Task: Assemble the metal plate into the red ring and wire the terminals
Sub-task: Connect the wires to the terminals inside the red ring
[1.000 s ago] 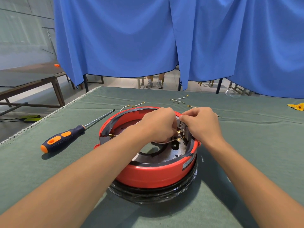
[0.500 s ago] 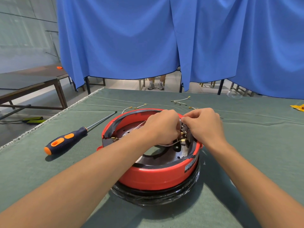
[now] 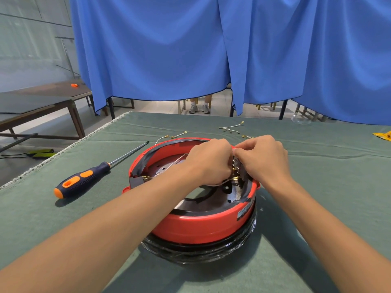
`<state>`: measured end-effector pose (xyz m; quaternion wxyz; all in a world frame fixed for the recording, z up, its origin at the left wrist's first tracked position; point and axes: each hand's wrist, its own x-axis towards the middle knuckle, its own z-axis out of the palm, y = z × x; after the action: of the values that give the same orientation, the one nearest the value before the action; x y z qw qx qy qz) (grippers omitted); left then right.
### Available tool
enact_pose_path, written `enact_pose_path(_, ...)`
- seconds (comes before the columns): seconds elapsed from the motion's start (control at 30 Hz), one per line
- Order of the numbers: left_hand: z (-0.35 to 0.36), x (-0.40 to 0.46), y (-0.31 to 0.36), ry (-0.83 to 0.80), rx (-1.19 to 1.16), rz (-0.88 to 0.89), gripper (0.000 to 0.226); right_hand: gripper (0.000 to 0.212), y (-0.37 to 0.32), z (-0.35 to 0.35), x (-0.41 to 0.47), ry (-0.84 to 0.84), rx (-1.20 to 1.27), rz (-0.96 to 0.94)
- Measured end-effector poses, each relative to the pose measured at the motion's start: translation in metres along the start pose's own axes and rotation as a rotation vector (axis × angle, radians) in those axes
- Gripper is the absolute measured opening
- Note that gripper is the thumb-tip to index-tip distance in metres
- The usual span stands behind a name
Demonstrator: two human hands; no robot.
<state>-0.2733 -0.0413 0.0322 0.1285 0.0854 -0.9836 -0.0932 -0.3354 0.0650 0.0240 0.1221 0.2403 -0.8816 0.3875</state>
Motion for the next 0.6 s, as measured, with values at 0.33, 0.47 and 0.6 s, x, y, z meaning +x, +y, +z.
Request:
enact_pose_path(0.33,0.001,0.000,-0.004,-0.003,-0.015,-0.013,0.010,0.034,-0.004,-0.014,0.005,-0.072,-0.192,0.051)
enact_pose_path(0.47,0.001,0.001,-0.004,-0.007,-0.029,-0.017,0.010,0.034,-0.007,-0.011,0.000,-0.002,-0.258,-0.021)
enact_pose_path(0.6,0.002,0.000,-0.004,-0.003,-0.025,-0.009,0.013,0.033,-0.005,-0.011,0.001,-0.019,-0.234,-0.035)
